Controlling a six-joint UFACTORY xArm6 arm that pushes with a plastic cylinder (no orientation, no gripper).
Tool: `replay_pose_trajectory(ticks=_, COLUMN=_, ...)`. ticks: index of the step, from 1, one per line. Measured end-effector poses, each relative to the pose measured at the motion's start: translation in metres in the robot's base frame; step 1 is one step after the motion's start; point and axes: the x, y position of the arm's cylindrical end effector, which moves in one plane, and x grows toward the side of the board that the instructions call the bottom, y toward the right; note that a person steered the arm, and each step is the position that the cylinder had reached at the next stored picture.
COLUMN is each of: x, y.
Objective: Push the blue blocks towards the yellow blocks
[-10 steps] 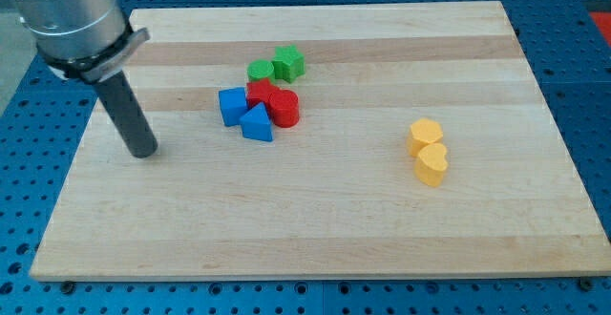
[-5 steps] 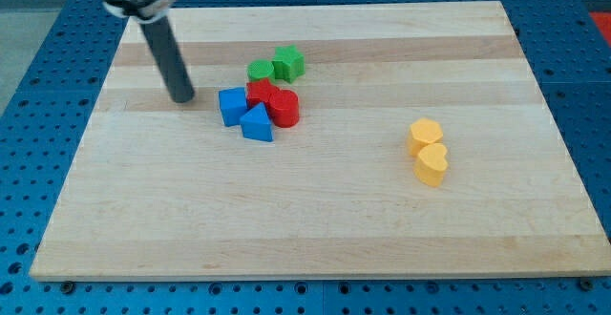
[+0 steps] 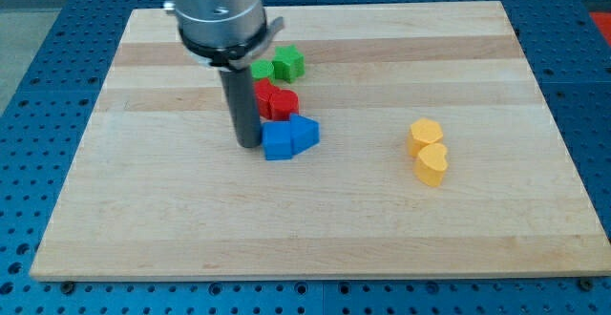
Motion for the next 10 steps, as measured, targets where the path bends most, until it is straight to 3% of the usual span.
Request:
replay_pose_trajectory(ticks=2, x=0.000, y=0.057)
replay_pose_trajectory(ticks=3, x=0.001, y=0.041)
replay_pose_trajectory(ticks=5, x=0.025, y=-0.058)
replay_pose_trajectory(ticks=7, x=0.008, y=0.039)
replay_pose_trajectory(ticks=10, x=-0.052, y=0.094)
